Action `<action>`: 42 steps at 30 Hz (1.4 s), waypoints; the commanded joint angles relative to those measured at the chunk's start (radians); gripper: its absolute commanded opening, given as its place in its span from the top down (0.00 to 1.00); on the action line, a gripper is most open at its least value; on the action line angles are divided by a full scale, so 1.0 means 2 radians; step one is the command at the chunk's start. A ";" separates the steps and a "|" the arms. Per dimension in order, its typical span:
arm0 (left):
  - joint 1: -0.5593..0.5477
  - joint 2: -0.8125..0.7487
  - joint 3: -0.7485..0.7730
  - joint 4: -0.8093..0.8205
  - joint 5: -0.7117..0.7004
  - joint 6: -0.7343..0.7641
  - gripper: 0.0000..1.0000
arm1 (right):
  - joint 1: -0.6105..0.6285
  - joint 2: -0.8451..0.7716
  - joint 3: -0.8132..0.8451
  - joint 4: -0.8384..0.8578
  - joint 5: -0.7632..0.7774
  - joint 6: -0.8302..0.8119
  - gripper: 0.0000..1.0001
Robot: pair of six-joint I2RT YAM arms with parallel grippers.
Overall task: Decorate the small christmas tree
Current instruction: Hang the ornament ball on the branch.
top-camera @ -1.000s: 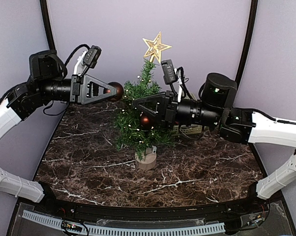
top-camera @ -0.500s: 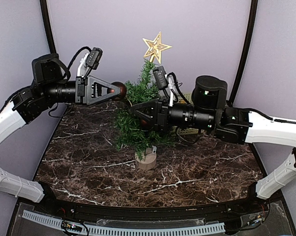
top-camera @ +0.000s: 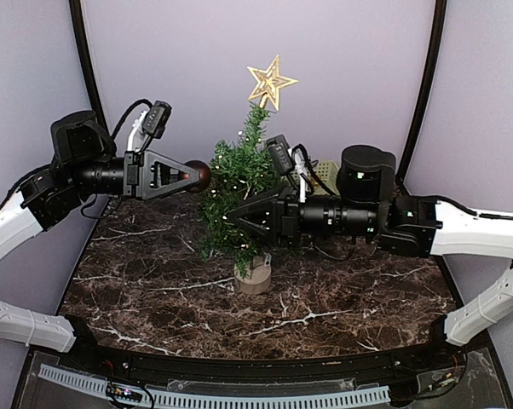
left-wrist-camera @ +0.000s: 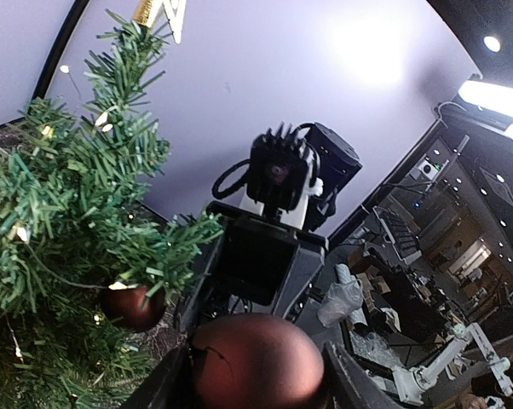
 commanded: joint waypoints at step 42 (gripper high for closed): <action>0.002 0.021 0.035 -0.009 0.191 -0.017 0.50 | 0.028 0.040 -0.012 0.155 -0.032 -0.054 0.69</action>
